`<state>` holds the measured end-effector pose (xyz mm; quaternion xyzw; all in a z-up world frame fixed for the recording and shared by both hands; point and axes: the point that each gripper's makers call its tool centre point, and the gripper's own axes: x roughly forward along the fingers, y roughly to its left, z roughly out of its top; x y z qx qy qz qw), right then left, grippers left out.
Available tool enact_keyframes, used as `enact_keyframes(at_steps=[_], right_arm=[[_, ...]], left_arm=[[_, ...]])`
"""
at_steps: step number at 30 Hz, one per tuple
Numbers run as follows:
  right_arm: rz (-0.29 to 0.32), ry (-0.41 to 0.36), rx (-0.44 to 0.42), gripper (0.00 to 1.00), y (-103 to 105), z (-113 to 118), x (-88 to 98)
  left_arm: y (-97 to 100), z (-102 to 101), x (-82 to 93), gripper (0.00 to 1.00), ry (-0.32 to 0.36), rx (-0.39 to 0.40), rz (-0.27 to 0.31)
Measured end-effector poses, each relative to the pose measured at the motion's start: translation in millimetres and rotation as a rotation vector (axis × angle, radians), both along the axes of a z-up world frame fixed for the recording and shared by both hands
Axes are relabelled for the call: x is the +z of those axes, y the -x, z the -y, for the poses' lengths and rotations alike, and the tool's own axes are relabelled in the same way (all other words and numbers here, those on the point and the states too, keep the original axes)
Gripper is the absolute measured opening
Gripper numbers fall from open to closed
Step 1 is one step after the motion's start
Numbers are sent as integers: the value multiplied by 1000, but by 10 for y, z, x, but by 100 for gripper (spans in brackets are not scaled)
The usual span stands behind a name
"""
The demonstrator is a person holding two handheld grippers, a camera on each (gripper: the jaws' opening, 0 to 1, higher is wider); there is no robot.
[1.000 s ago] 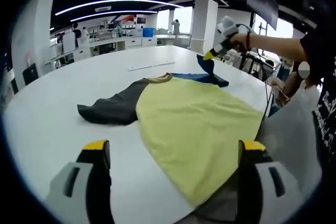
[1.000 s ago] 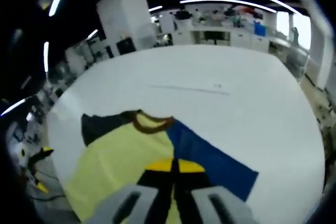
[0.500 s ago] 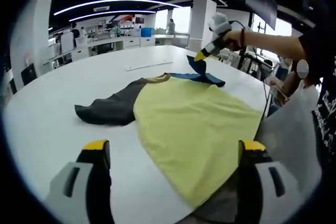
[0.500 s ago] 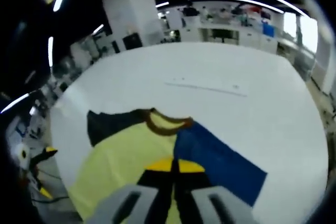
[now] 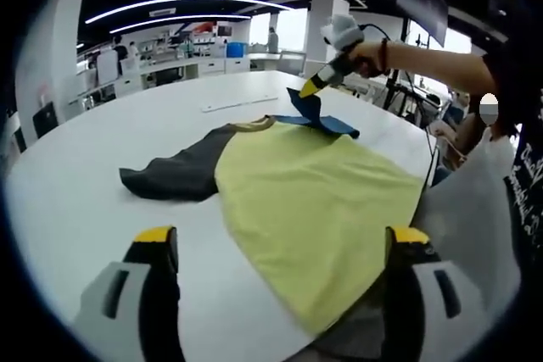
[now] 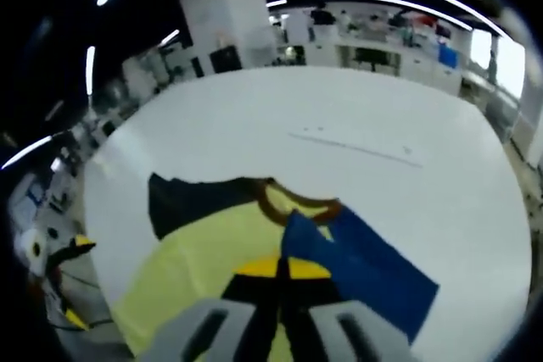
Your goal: Fold the garment on the visible template until the final outline fits inside the template.
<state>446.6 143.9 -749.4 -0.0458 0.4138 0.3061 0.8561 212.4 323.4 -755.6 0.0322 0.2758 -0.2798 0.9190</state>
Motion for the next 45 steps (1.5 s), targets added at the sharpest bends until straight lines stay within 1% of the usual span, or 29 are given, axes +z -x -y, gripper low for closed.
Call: enact_keyframes(at_steps=[8,15,19,22,26,30,39,45], right_arm=[[-28,-15,14,0,10,-245,-52],[-30,-40,37,0,3,-498,-24],[-27,-45,55,0,8,-606,-17],[-29,-49,67,0,29,-683,-16],[-23,-36,89,0,65,-768,-41],[-22,-27,109,0,98,-848,-73],[-27,-64,143,0,193,-1091,-49],[-34,-82,161,0,259,-1213,-52]], left_arm=[[-8,-5,-14,99,-1,3,-5],[-6,-2,-36,99,2,10,-14],[-8,-18,-59,99,3,14,-19],[-16,-46,-67,99,3,21,-20],[-39,-98,-89,99,3,41,-23],[-43,-105,-97,99,7,46,-25],[-35,-134,-135,99,3,54,-36],[-23,-147,-157,99,0,57,-44]])
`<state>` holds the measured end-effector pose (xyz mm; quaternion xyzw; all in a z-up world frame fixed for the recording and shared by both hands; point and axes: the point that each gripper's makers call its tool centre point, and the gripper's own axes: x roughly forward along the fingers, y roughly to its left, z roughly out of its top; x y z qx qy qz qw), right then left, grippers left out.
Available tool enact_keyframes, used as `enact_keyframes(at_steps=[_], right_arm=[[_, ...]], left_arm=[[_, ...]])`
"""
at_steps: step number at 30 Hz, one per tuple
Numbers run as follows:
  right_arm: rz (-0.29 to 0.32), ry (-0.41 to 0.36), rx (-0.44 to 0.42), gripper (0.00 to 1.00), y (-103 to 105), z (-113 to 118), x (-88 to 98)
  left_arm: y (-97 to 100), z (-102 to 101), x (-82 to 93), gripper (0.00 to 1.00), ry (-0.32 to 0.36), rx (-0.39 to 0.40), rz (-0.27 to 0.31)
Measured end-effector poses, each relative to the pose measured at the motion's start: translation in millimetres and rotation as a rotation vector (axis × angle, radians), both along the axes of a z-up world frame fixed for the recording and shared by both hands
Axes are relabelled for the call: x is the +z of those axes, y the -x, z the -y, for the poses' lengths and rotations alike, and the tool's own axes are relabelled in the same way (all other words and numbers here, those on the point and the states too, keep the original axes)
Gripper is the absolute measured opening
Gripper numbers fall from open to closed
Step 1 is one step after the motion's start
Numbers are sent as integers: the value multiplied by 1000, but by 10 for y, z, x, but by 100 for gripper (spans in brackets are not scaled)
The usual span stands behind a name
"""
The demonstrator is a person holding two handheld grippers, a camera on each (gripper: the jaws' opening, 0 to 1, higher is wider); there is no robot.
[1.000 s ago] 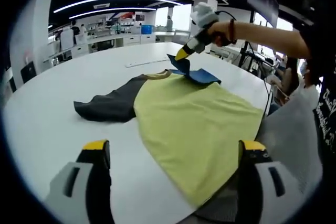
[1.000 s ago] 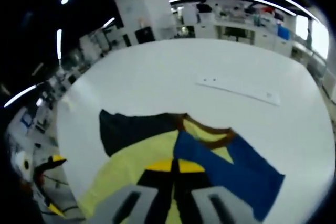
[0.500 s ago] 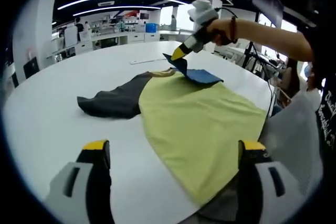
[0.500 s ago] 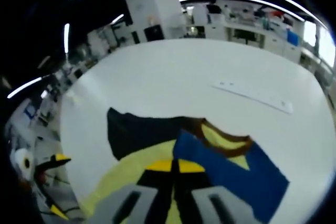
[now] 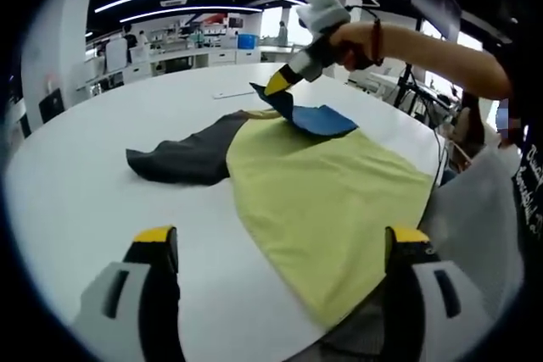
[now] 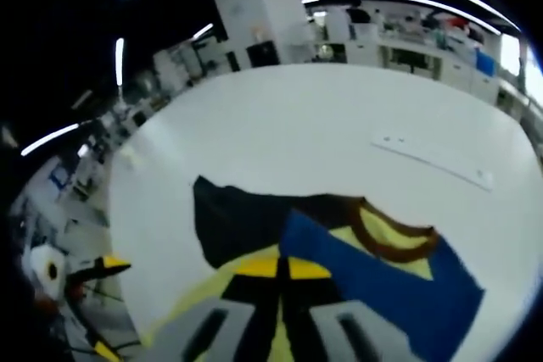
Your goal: Fold the garment on the visible template until the final outline fits inside the template.
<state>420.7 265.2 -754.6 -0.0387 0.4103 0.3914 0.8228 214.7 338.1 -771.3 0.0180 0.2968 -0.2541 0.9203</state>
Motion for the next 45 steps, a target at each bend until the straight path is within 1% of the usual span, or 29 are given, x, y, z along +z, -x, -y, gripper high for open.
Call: enact_keyframes(at_steps=[8,16,20,24,28,31,32,35,37,38,42,45], right_arm=[[-13,-11,28,0,102,-125,-58],[-16,7,48,0,129,-166,-170],[-23,6,43,0,130,-176,-208],[-36,-11,28,0,128,-223,-264],[-63,-37,7,0,149,-272,-334],[-75,-59,13,0,181,-309,-341],[-73,-61,16,2,192,-312,-337],[-53,-54,22,16,193,-294,-318],[-12,-61,28,27,162,-280,-271],[-3,-57,31,31,154,-264,-257],[14,-59,27,52,121,-213,-223],[37,-54,23,63,111,-129,-183]], left_arm=[[8,-13,5,99,-4,4,0],[12,-17,-17,99,-5,4,-3],[19,-19,-24,99,-5,7,-6],[20,-16,-21,99,-6,6,-4],[25,-18,-26,99,-6,8,-5],[31,-25,-25,99,-6,11,-4],[33,-23,-23,99,-6,11,-4],[36,-48,-20,99,-12,15,-2],[30,-57,-5,99,-14,17,1],[27,-61,1,99,-14,19,1],[-11,-117,25,99,-29,29,10],[-56,-172,51,99,-32,40,17]])
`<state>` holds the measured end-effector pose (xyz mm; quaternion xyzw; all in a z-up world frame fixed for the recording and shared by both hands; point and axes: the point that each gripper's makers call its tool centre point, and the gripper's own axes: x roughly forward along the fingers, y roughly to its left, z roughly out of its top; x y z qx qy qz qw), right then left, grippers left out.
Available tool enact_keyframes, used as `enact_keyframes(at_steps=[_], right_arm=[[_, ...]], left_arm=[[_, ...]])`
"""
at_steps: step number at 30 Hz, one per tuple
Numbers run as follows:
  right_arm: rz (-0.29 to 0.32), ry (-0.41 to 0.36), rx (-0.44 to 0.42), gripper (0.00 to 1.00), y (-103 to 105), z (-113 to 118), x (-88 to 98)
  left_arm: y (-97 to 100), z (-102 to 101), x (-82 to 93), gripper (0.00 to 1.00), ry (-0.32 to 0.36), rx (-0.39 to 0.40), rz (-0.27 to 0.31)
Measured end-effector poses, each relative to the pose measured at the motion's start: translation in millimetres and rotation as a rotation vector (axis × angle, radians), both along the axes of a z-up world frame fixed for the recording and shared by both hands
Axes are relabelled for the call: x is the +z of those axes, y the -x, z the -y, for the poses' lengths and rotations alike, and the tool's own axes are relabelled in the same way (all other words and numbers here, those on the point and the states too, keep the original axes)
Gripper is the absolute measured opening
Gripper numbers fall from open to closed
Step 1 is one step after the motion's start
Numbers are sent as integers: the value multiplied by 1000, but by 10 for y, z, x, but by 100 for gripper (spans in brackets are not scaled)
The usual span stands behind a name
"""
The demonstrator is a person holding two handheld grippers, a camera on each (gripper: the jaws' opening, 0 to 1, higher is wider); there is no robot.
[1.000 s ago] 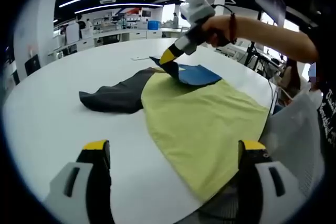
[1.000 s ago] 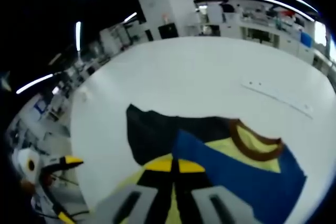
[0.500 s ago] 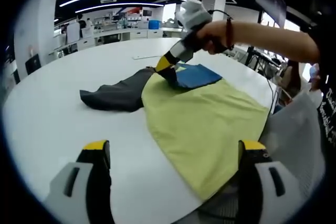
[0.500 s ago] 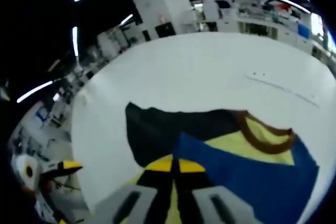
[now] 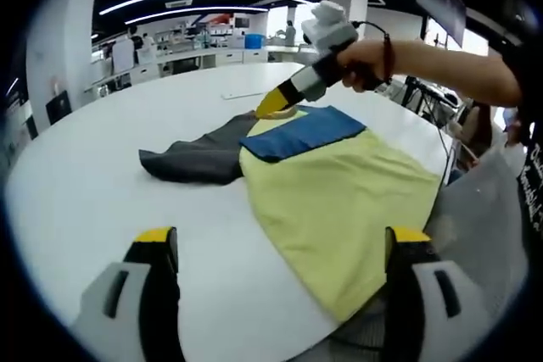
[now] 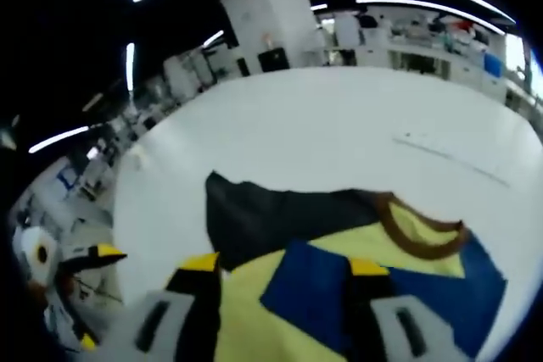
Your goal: Fold the garment on the visible template until the final outline fits inside the template.
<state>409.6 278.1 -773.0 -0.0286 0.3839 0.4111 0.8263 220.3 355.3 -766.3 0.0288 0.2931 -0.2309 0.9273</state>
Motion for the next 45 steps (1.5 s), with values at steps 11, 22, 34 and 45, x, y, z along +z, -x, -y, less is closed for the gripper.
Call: enact_keyframes(at_steps=[11,22,34,45], right_arm=[[42,-12,20,94,97,326,132],[65,-57,37,99,303,800,283],[108,-129,-7,99,490,1361,457],[142,-178,-40,99,772,1786,589]], left_arm=[[-232,-284,112,99,11,77,30],[-539,-581,141,96,-19,146,65],[-872,-1071,37,78,-74,270,100],[-1157,-1296,-95,55,-181,307,99]])
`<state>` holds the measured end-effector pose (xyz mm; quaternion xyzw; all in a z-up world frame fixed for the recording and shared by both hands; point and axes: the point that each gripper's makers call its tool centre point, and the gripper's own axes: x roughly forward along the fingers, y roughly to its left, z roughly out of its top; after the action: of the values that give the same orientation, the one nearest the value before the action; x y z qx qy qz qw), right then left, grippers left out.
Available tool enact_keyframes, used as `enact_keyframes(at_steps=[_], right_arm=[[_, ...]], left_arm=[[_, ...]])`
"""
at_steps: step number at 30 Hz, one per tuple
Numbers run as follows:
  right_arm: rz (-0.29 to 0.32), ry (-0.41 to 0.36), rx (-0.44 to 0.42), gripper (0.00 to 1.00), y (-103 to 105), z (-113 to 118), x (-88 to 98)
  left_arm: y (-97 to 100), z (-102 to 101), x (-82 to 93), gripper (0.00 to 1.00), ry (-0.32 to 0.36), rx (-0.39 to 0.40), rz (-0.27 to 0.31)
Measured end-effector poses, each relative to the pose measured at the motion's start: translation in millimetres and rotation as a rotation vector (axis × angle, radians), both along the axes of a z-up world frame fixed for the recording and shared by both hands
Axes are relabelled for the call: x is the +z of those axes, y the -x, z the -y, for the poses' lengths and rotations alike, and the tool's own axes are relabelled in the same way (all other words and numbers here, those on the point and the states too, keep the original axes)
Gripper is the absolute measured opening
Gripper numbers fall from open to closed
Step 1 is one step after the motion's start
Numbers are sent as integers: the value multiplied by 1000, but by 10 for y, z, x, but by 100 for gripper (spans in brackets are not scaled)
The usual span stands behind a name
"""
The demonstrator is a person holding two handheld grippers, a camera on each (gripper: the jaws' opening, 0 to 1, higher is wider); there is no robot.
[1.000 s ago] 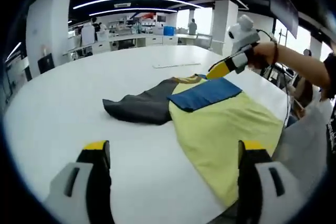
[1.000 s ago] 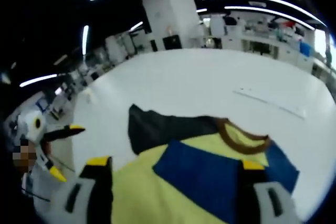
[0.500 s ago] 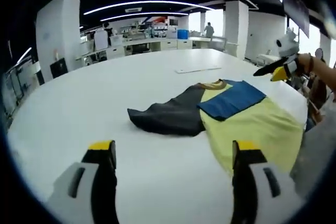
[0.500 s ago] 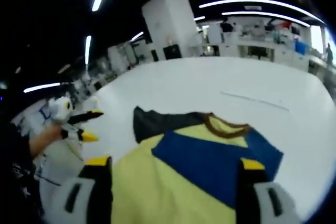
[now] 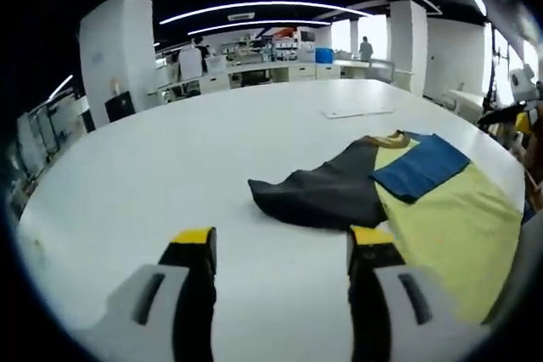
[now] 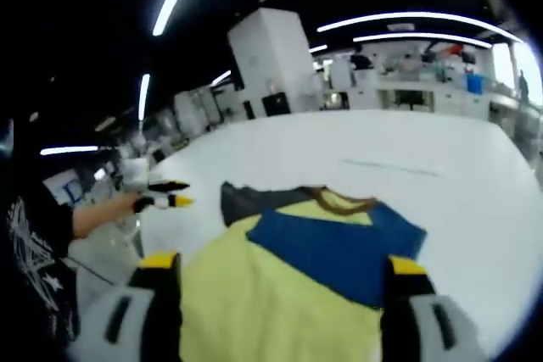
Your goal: Fold the garment on the visible template until the final outline fits inside the template.
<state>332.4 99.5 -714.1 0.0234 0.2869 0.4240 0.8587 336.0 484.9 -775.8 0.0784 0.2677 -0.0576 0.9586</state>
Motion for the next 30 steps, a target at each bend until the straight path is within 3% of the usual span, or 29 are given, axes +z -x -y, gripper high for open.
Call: enact_keyframes(at_steps=[3,5,10,14,17,23,30], right_arm=[[18,6,-5,99,68,102,4],[20,20,-13,99,112,178,-18],[37,67,-20,99,223,339,-73],[37,66,-41,99,263,446,-104],[41,72,-62,99,282,499,-130],[26,100,-97,99,370,649,-227],[22,125,-158,99,391,766,-304]], left_arm=[[-104,-38,-57,50,1,10,4],[-171,-23,-89,47,65,29,10],[-293,-24,-173,42,107,62,8],[-389,-64,-296,39,88,60,-13],[-463,-77,-389,35,128,66,-26],[-561,-92,-471,30,146,73,-31],[-578,46,-555,26,135,49,-67]])
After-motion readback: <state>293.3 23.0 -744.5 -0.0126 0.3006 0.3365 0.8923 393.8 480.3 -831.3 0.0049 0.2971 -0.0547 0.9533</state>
